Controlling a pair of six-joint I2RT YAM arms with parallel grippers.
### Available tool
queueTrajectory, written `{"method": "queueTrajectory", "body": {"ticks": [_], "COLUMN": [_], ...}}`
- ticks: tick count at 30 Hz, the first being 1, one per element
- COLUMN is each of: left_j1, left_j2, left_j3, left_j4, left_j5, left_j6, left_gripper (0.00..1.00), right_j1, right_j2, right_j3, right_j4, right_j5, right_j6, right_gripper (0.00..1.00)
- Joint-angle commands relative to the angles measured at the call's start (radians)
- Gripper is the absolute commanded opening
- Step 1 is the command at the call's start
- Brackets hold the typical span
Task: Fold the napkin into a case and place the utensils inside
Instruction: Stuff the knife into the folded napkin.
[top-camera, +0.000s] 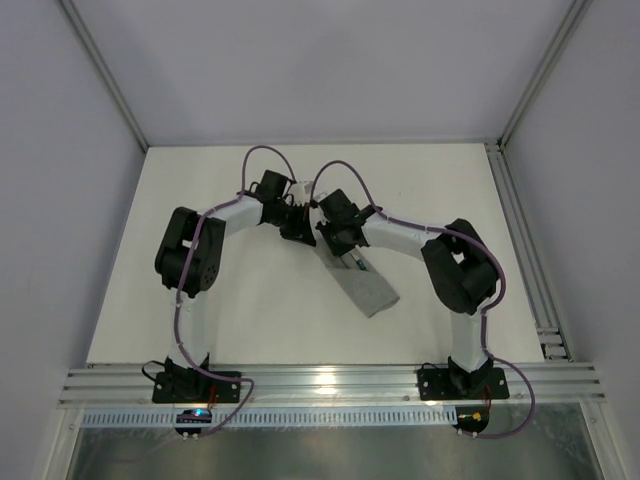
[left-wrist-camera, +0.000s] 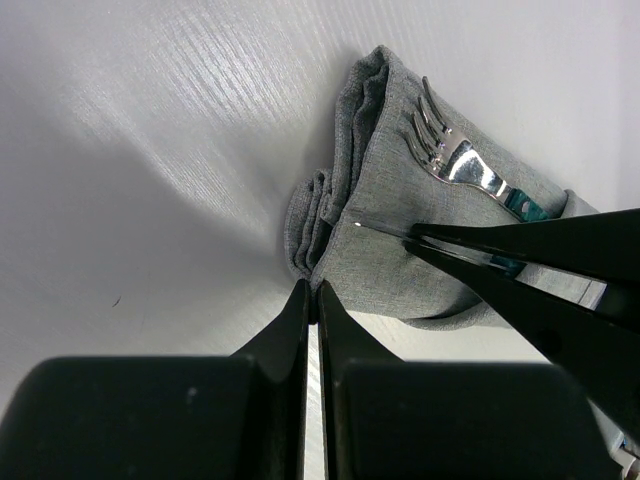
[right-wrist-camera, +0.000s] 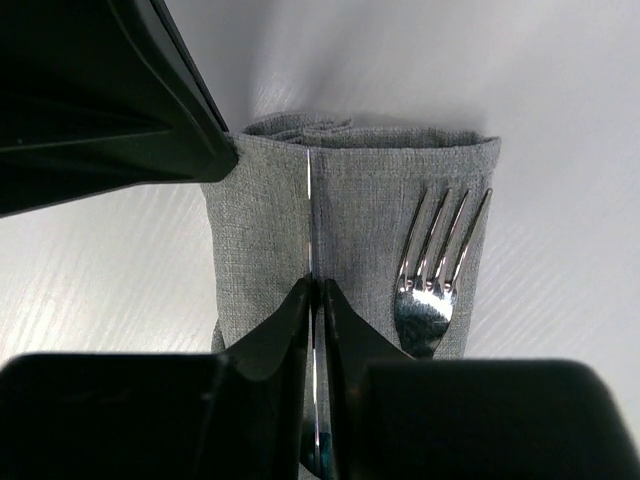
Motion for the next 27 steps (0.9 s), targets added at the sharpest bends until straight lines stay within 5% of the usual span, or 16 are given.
{"method": "queueTrajectory", "body": {"ticks": [1, 9, 14, 20, 23, 27], "left_j1": [0.006, 0.006, 0.006, 0.006, 0.006, 0.006], "left_j2": [0.007, 0.01, 0.01, 0.013, 0.013, 0.015], "left_j3": [0.041, 0.047, 0.05, 0.054, 0.054, 0.054], "left_j4": [0.018, 0.012, 0.009, 0.007, 0.004, 0.001], "left_j5": [0.002, 0.002, 0.005, 0.007, 0.005, 0.002], "left_j6": [0.007, 0.012, 0.013, 0.013, 0.013, 0.018], "left_gripper": [0.0, 0.0, 0.0, 0.0, 0.0, 0.0], "right_j1": [0.008, 0.045, 0.048, 0.039, 0.014, -0.009], "right_j2": [-0.062, -0.108, -0.131, -0.155, -0.129, -0.117], "right_j3": [-0.016, -0.034, -0.036, -0.012, 0.005, 0.005], "right_j4": [-0.035, -0.041, -0.067, -0.055, -0.023, 0.023], "right_j5": [0.009, 0.05, 0.049, -0.017, -0.078, -0.079], "right_j6": [0.025, 0.039, 0.06, 0.042, 0.048, 0.057], "right_gripper": [0.16, 0.17, 0.38, 0.43, 0.41, 0.18]}}
